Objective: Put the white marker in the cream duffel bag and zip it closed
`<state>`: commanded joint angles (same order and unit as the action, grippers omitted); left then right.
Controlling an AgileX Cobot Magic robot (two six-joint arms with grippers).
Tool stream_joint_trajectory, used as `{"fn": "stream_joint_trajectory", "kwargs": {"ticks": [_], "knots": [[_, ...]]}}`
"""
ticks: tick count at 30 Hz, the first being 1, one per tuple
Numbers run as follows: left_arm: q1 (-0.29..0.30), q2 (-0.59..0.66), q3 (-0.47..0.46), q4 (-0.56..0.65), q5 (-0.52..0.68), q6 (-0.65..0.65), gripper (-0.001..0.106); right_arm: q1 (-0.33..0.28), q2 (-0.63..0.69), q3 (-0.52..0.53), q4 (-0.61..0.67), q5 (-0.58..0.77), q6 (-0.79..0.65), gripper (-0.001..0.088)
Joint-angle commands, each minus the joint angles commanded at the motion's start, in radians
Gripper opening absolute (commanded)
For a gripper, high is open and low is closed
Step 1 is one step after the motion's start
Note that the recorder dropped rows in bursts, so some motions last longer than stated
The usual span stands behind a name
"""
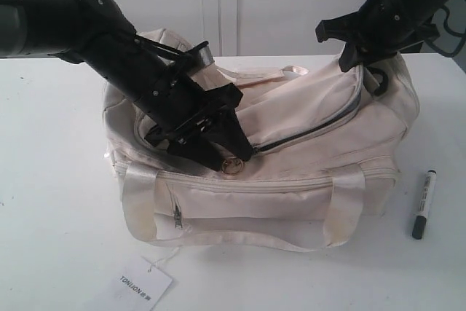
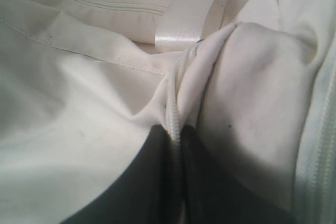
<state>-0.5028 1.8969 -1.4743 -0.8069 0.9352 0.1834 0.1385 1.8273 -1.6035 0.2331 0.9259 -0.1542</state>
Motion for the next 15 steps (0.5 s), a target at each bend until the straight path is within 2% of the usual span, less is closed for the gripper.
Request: {"fn": "stream_joint_trajectory", "kwargs": {"ticks": [5, 6, 10, 13, 15], "knots": [[0.0, 0.0, 0.0, 0.002, 0.0, 0.0, 0.038, 0.0, 0.0, 0.0, 0.0, 0.0, 0.0, 0.0], [0.0, 0.0, 0.0, 0.007, 0.0, 0.0, 0.027, 0.0, 0.0, 0.0, 0.0, 0.0, 0.0, 0.0], [0.0, 0.0, 0.0, 0.007, 0.0, 0.034, 0.002, 0.0, 0.0, 0.0, 0.0, 0.0, 0.0, 0.0], [0.002, -0.002, -0.005, 0.001, 0.006, 0.059, 0.0, 0.0, 0.0, 0.0, 0.0, 0.0, 0.0, 0.0], [0.002, -0.022, -0.007, 0.003, 0.002, 0.131, 0.0, 0.0, 0.0, 0.0, 0.002, 0.001, 0.002, 0.0]]}}
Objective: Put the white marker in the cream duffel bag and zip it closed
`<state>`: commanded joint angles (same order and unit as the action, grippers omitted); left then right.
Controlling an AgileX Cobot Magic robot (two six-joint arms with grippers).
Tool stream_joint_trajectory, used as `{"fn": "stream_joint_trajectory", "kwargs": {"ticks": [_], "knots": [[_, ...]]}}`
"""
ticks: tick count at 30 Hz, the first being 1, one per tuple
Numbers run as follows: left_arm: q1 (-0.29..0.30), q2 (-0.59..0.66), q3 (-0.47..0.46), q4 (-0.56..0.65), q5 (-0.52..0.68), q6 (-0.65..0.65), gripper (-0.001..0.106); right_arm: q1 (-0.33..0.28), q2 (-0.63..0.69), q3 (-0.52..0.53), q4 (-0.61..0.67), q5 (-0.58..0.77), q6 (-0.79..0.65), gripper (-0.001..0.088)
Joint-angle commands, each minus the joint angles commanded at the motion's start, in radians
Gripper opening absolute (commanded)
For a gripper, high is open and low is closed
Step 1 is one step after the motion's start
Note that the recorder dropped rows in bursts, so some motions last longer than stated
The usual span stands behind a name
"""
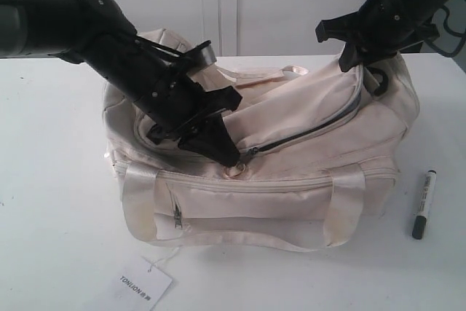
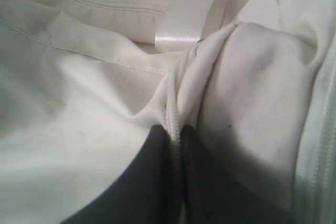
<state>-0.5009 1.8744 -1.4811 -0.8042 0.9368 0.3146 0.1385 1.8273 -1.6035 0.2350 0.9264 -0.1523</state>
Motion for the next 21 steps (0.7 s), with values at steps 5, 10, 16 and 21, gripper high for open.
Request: {"fn": "stream_joint_trajectory", "kwargs": {"ticks": [5, 10, 16, 21], "knots": [[-0.002, -0.101, 0.002, 0.064, -0.08, 0.133, 0.0, 0.0, 0.0, 0.0, 0.0, 0.0, 0.011, 0.0], [-0.148, -0.176, 0.004, 0.472, -0.198, -0.008, 0.0, 0.0, 0.0, 0.0, 0.0, -0.003, 0.011, 0.0], [-0.265, -0.161, 0.004, 0.712, -0.246, -0.208, 0.0, 0.0, 0.0, 0.0, 0.0, -0.003, 0.011, 0.0], [-0.269, -0.139, 0.004, 0.656, -0.231, -0.209, 0.005, 0.0, 0.0, 0.0, 0.0, -0.003, 0.022, 0.0]]}}
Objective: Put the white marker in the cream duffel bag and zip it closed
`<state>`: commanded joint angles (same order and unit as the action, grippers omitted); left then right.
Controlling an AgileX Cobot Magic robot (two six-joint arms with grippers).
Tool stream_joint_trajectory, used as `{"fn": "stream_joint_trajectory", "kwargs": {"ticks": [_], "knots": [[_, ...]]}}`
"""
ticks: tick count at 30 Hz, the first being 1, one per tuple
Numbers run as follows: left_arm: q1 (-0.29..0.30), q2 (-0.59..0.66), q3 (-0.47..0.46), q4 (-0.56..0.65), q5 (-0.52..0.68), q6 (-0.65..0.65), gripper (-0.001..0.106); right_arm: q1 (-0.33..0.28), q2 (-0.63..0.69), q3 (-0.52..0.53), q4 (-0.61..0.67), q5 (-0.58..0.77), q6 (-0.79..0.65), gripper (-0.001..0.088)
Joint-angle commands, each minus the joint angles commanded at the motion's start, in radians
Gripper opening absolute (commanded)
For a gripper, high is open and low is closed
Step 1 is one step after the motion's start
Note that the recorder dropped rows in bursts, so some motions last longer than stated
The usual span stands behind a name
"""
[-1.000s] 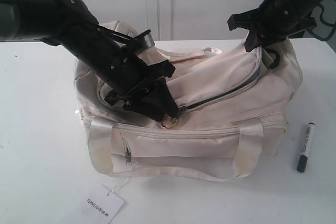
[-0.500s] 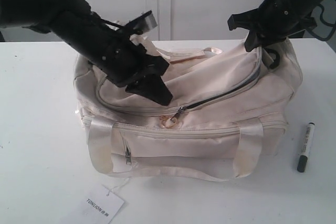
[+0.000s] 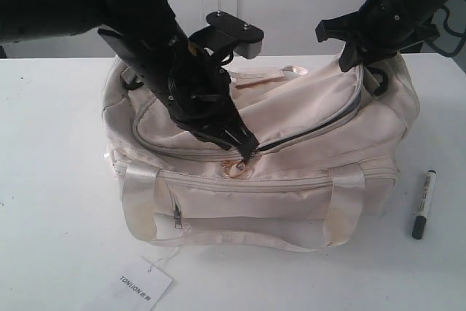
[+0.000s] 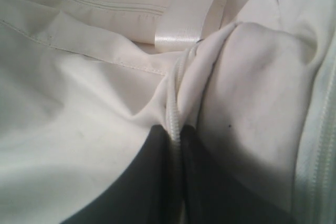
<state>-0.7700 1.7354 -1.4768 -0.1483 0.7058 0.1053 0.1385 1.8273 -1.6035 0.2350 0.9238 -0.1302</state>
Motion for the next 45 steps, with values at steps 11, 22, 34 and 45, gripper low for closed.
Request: {"fn": "stream_joint_trajectory", "kwargs": {"ticks": [11, 22, 34, 45], "knots": [[0.0, 0.0, 0.0, -0.06, 0.02, 0.006, 0.056, 0.0, 0.0, 0.0, 0.0, -0.003, 0.001, 0.0], [0.0, 0.082, 0.0, -0.075, 0.018, 0.004, 0.056, 0.0, 0.0, 0.0, 0.004, -0.003, 0.001, 0.0], [0.0, 0.092, 0.0, -0.02, -0.008, -0.005, 0.046, 0.0, 0.0, 0.0, 0.004, -0.003, 0.001, 0.0], [0.0, 0.092, 0.0, 0.002, -0.002, -0.002, 0.0, 0.0, 0.0, 0.0, 0.004, -0.003, 0.001, 0.0]]}}
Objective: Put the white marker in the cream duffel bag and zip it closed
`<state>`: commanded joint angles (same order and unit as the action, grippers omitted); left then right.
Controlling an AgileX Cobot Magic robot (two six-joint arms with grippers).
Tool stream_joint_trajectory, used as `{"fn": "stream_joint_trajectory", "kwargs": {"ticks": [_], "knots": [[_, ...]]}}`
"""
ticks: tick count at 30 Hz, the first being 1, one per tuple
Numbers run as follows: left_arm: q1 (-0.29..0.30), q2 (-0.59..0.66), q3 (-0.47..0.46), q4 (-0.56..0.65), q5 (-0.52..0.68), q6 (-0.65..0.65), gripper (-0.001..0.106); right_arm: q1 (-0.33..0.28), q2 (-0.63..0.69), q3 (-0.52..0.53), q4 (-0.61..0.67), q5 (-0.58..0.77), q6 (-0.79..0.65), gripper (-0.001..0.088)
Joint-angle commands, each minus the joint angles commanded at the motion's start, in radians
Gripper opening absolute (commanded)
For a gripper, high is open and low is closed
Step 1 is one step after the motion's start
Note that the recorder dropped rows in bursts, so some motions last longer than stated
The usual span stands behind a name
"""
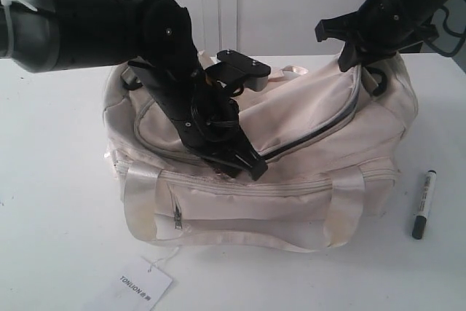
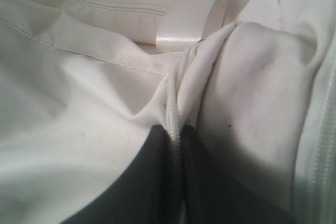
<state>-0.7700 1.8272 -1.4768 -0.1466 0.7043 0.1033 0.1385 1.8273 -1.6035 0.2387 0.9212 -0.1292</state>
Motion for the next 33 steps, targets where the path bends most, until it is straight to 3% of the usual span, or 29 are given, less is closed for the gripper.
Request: {"fn": "stream_joint_trajectory", "kwargs": {"ticks": [16, 27, 29, 33], "knots": [[0.0, -0.066, -0.002, 0.066, -0.002, 0.0, 0.0, 0.0, 0.0, 0.0, 0.0, 0.0, 0.0, 0.0], [0.0, -0.195, -0.002, 0.047, -0.008, 0.0, 0.0, 0.0, 0.0, 0.0, 0.012, 0.005, 0.002, 0.0001], [0.0, -0.211, -0.002, 0.043, -0.008, 0.0, 0.0, 0.0, 0.0, 0.0, 0.025, 0.005, 0.002, 0.0042], [0.0, -0.224, -0.002, -0.005, -0.026, 0.0, 0.0, 0.0, 0.0, 0.0, 0.027, 0.014, 0.039, 0.0233]]}}
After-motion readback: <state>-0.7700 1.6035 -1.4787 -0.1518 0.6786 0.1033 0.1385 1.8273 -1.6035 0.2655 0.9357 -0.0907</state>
